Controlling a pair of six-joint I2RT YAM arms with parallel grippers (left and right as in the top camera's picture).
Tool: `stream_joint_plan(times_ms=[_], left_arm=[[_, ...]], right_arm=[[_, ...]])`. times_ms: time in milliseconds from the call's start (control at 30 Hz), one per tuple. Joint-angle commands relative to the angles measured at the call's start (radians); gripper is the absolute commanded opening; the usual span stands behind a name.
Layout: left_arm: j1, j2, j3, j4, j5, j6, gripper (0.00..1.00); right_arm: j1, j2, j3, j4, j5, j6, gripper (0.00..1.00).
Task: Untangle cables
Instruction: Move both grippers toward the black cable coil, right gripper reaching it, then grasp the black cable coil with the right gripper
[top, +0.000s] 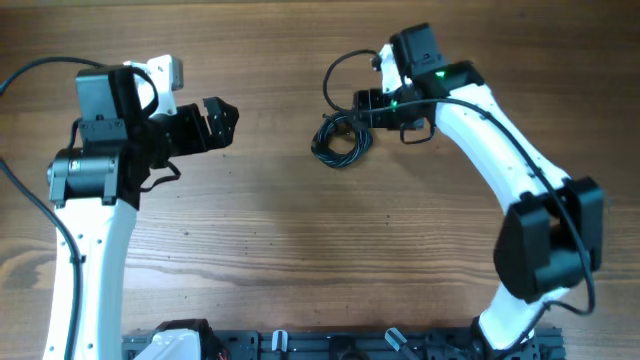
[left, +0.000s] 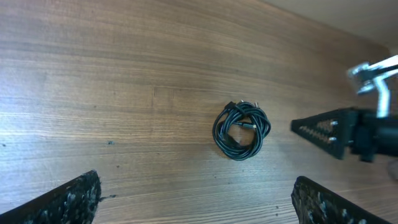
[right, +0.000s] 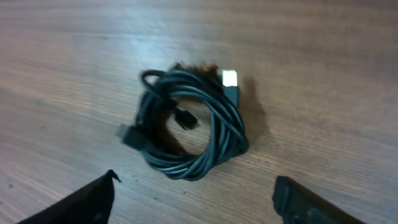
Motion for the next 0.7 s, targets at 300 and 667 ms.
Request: stream_joint_plan(times_ms=[300, 667], left_arm=[[0.005, 0.043, 0.015, 0.004, 0.016, -0.062, 1.0], [0.005, 0.044, 0.015, 0.004, 0.016, -0.063, 1.0]], right_arm=[[0.04, 0.124, -0.007, -0.014, 0.058, 0.138, 0.73], [0.044, 0.17, -0.053, 0.052, 0.086, 0.171, 0.67]])
